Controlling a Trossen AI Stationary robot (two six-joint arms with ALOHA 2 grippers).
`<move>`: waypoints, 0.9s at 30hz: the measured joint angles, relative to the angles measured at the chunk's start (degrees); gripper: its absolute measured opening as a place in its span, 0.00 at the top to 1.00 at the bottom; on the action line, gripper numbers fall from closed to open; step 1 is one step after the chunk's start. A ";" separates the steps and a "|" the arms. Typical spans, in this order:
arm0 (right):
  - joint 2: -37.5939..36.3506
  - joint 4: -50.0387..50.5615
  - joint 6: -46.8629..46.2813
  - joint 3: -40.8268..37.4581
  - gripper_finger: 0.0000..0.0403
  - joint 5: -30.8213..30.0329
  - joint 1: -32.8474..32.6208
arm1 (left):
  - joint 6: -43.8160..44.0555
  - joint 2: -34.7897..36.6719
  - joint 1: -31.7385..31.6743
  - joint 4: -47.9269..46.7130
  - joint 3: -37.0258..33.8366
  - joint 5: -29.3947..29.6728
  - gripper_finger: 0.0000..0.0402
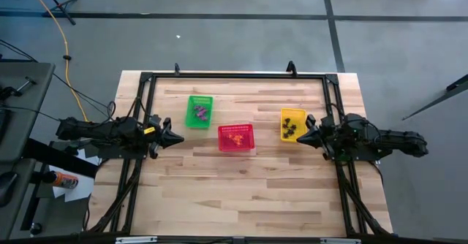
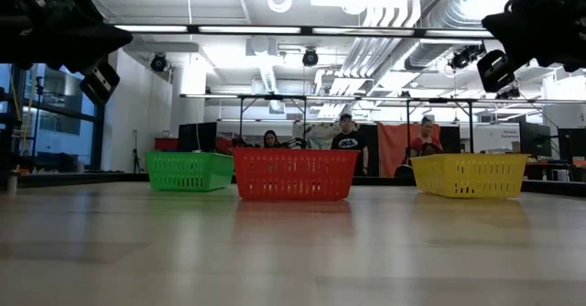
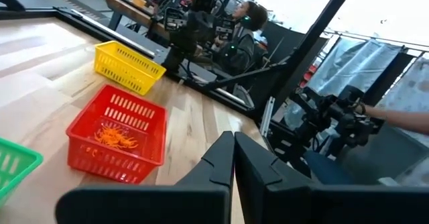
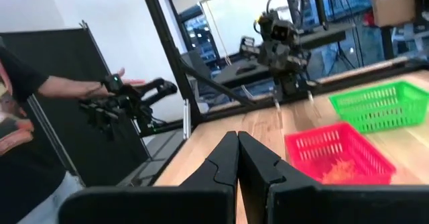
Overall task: Sort Halloween decoration
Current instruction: Return to Home Position
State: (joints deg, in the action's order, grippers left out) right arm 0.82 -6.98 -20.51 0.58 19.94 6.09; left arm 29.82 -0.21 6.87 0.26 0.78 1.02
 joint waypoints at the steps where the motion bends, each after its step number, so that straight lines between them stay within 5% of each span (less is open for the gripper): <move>1: 0.11 0.52 0.00 0.00 1.00 0.02 0.00 | 0.00 -0.01 0.00 -0.01 0.00 0.00 1.00; 27: 0.16 3.34 0.00 -0.02 1.00 0.00 0.00 | 0.01 -0.15 -0.02 0.04 0.00 0.04 1.00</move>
State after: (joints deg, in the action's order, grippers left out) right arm 0.97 -3.64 -20.51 0.56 19.94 6.09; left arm 29.83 -0.36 6.85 0.30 0.78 1.06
